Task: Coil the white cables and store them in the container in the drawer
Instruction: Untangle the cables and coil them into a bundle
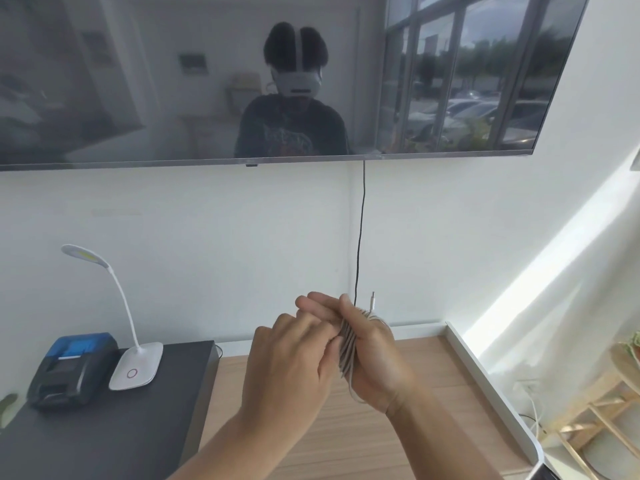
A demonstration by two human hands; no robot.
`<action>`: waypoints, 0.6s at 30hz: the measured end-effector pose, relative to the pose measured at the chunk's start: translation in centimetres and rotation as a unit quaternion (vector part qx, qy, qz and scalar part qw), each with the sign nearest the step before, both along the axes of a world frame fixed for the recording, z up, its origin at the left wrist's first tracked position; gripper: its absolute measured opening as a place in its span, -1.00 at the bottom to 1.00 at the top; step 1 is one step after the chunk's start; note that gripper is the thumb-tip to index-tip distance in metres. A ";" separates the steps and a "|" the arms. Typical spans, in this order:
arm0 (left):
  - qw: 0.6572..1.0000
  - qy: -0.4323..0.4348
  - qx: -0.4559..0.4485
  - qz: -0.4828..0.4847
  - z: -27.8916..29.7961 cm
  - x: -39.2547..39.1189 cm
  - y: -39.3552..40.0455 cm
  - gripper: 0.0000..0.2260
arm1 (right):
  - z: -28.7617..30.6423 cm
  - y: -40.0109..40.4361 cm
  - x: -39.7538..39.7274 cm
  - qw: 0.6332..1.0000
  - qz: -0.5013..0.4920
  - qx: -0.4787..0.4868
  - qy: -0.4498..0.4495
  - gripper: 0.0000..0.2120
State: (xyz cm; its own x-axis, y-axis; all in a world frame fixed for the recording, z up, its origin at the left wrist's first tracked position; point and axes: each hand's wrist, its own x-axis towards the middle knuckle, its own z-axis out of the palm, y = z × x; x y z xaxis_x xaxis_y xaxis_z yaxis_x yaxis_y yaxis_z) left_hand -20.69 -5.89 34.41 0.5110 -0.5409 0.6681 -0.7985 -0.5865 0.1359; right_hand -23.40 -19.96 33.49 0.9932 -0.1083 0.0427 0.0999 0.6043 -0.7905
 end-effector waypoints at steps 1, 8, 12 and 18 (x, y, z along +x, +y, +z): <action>1.000 0.007 -0.011 -0.004 -0.4 0.1 0.2 -0.89 | 0.0 0.0 0.2 1.000 -0.013 0.005 0.001 -0.59; 0.814 0.476 -0.330 -0.042 -2.2 1.6 1.1 -0.70 | 0.3 -0.6 0.1 0.991 0.012 0.129 -0.039 -0.71; 0.546 0.749 -0.261 -0.268 -1.6 3.2 1.1 -0.51 | 0.2 0.1 -0.7 0.980 0.123 0.154 -0.039 -0.81; 0.386 0.794 -0.201 -0.424 -3.0 2.5 1.3 -0.59 | -0.7 2.9 -1.1 0.960 0.209 0.157 -0.095 -0.72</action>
State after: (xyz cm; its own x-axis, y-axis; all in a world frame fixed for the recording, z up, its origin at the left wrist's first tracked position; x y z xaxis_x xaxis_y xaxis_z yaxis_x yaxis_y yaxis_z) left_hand -18.20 -4.60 31.38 0.2024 -0.9793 -0.0054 0.5973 0.1191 0.7931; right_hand -24.52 -17.02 32.79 0.9303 0.2616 0.2571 -0.0800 0.8287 -0.5539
